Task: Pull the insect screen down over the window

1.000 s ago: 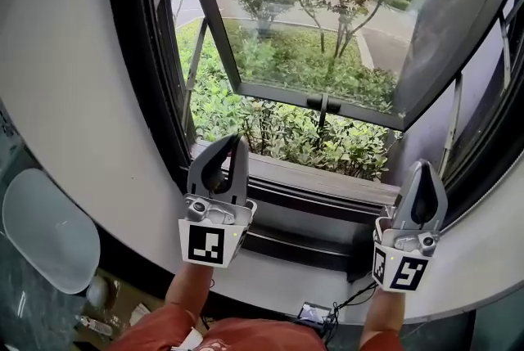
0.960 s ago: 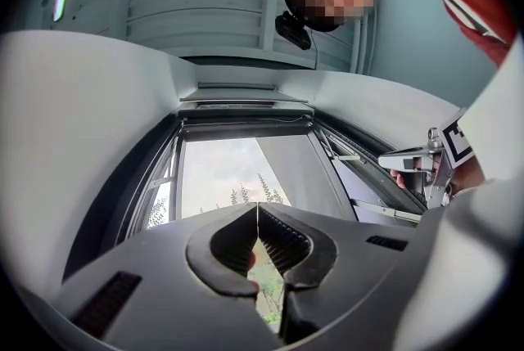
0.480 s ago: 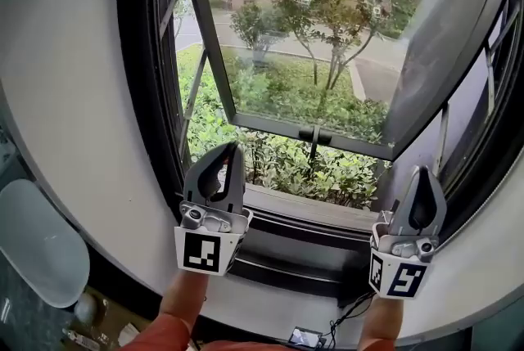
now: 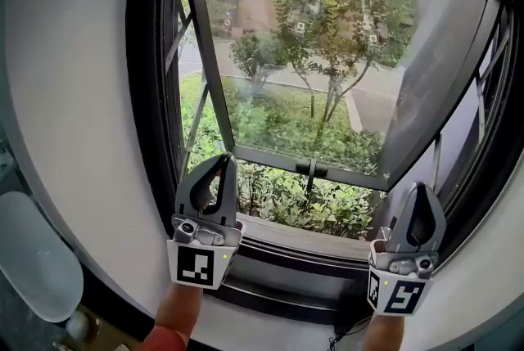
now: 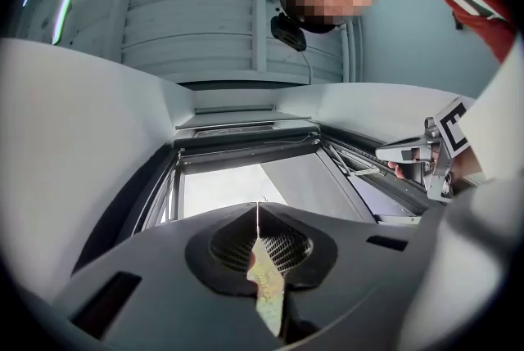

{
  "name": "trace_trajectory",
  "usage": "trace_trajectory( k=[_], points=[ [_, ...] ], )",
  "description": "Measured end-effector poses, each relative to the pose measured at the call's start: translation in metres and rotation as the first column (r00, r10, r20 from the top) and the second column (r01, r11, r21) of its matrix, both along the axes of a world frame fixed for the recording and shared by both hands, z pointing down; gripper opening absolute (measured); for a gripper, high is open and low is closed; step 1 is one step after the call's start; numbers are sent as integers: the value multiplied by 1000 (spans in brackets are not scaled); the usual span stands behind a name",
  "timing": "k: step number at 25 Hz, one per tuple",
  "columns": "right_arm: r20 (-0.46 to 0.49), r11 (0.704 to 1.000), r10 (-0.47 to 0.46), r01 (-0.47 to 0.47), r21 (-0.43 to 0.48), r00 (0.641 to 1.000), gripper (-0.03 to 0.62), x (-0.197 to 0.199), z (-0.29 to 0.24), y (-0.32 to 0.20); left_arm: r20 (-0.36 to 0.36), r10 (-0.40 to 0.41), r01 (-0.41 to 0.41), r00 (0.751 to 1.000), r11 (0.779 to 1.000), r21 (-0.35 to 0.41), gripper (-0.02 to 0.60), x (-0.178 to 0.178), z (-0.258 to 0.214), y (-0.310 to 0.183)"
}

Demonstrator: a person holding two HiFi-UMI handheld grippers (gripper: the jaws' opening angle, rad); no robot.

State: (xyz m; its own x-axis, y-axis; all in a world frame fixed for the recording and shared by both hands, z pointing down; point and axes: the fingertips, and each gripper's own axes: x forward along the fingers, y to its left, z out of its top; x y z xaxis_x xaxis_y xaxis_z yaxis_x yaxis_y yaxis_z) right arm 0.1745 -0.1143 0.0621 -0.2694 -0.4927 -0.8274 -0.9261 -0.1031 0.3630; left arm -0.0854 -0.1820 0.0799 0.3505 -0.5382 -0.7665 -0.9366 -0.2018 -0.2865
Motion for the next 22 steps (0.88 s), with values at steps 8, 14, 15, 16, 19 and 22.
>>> trace_trajectory(
  k=[8, 14, 15, 16, 19, 22],
  points=[
    [-48, 999, 11, -9, 47, 999, 11, -9, -28, 3, 33, -45, 42, 998, 996, 74, 6, -7, -42, 0],
    [-80, 997, 18, -12, 71, 997, 11, -17, -45, -1, 93, -89, 80, 992, 992, 96, 6, -3, -60, -9],
    [-90, 997, 25, -19, 75, 996, 11, -18, -48, -2, 103, -100, 89, 990, 991, 104, 6, -3, -65, -9],
    [-101, 997, 34, -27, 78, 994, 11, -20, -51, -4, 111, -109, 96, 988, 989, 115, 6, -2, -70, -9],
    [-133, 995, 62, -51, 86, 989, 11, -22, -64, -9, 138, -139, 117, 981, 981, 154, 6, 3, -85, -9],
    [-168, 992, 102, -87, 95, 981, 11, -25, -79, -11, 166, -187, 152, 968, 968, 202, 7, 4, -101, -10]
  ],
)
